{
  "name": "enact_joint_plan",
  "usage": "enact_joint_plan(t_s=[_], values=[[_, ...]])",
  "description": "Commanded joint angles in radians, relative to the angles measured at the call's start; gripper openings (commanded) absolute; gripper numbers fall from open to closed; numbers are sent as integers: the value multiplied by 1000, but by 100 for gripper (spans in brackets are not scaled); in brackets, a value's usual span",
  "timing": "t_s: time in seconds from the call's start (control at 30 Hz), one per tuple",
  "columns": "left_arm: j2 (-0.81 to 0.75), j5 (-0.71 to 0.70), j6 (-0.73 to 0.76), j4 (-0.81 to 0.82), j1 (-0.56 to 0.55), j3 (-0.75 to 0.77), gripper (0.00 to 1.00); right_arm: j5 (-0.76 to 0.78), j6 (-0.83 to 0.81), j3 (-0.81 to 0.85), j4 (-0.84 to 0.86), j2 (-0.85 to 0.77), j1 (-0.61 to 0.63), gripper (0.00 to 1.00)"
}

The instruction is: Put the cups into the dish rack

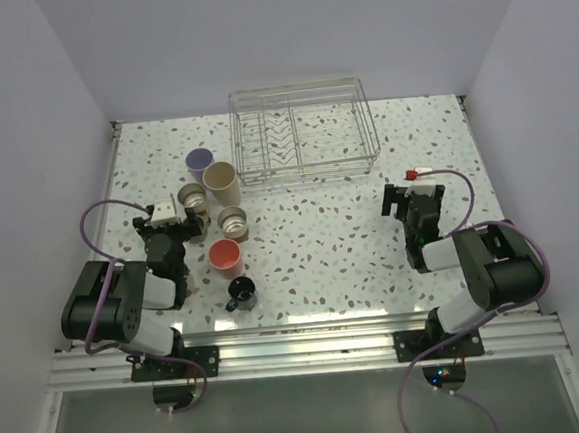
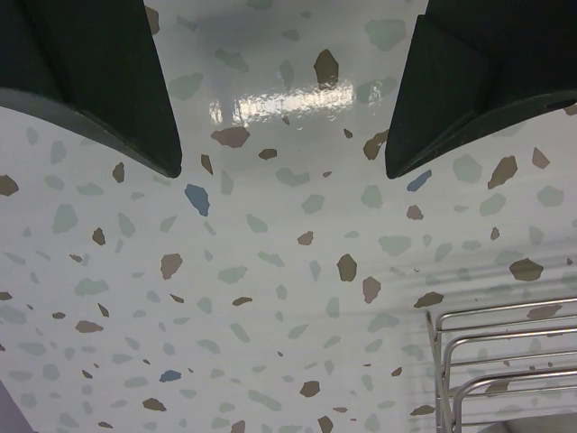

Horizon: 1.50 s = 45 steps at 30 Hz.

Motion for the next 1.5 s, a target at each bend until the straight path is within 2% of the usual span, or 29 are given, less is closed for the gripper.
enact_joint_plan(t_s=[0.0, 0.37, 0.47, 0.53, 0.73, 0.8, 0.9, 0.93, 0.97, 1.03, 1.1, 1.2, 1.37, 1.47], values=[[2, -2, 15, 83, -2, 1, 100, -5, -9, 15, 43, -9, 4, 99], [2, -2, 14, 83, -2, 1, 100, -5, -9, 13, 43, -12, 4, 98], [2, -2, 15, 83, -1, 1, 100, -3, -10, 26, 13, -70, 4, 99], [3, 0, 15, 83, -1, 1, 100, -12, -13, 55, -145, -164, 5, 99], [2, -2, 14, 82, -2, 1, 100, -98, 144, 231, -700, -380, 11, 99], [2, -2, 15, 85, -2, 2, 100, -98, 163, 325, -897, -434, 65, 98], [2, 0, 14, 82, -2, 1, 100, -87, 256, 438, -1071, -495, 94, 99], [2, -2, 14, 83, -2, 1, 100, -142, 310, 469, -1099, -512, 94, 99], [2, 0, 15, 85, -2, 1, 100, -282, 339, 534, -1124, -525, 94, 99], [2, 0, 15, 83, -2, 1, 100, -345, 486, 607, -1280, -540, 93, 99], [3, 0, 15, 83, -1, 1, 100, -431, 554, 688, -1444, -529, 93, 98], [3, 0, 15, 83, -2, 1, 100, -556, 534, 718, -1548, -566, 94, 98], [3, 0, 15, 83, -2, 1, 100, -542, 537, 722, -1699, -727, 93, 99], [2, 1, 14, 83, -2, 2, 100, -601, 546, 727, -1774, -769, 93, 99]])
